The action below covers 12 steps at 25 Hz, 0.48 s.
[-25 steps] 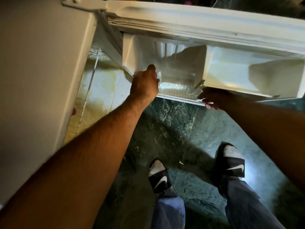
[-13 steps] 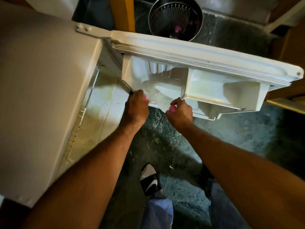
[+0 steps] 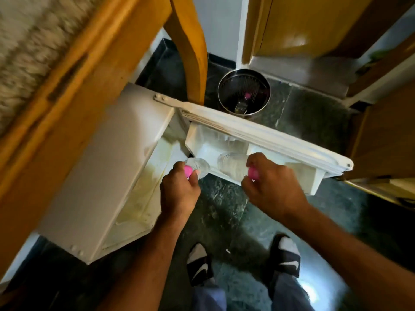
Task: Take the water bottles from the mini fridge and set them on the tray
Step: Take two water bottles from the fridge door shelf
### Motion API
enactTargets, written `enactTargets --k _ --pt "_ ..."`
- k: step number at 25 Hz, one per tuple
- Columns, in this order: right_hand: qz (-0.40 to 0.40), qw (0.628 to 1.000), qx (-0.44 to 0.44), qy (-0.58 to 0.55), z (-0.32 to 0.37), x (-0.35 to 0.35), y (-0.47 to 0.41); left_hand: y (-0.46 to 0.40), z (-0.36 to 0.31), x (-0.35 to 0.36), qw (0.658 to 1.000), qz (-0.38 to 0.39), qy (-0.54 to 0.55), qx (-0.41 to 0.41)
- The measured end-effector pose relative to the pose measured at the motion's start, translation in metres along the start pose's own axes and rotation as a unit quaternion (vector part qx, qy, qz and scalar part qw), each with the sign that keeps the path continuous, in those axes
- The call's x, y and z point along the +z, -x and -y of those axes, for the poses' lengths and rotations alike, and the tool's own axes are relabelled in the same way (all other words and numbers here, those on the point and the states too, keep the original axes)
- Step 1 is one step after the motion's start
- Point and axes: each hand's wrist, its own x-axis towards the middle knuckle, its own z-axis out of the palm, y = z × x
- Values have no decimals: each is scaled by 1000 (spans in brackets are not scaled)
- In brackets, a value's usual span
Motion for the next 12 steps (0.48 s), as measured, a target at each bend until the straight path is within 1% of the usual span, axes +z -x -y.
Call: enactTargets --k 3,4,5,7,9,10,11,12 --pt "-98 989 -88 67 6 -94 -7 12 -13 -30 1000 -17 12 -14" --pt "-113 980 -127 104 5 -121 -15 15 -17 -38 1000 -19 17 -19" --pt "-102 971 -158 150 2 -142 -26 18 -21 -45 999 -19 22 -24" --pt "-21 945 -187 267 -13 -162 -59 24 -27 -55 999 -25 24 -28" --pt "75 892 -205 396 -27 -155 -98 29 -31 -60 999 -30 20 -32" --pt "117 861 -224 441 -34 -143 -115 31 -32 -59 999 -31 19 -39" --pt "158 839 -237 465 -42 -128 -127 34 -32 -59 998 -29 20 -46" --pt "195 824 -247 471 -47 -113 -135 37 -31 -57 998 -27 21 -52"
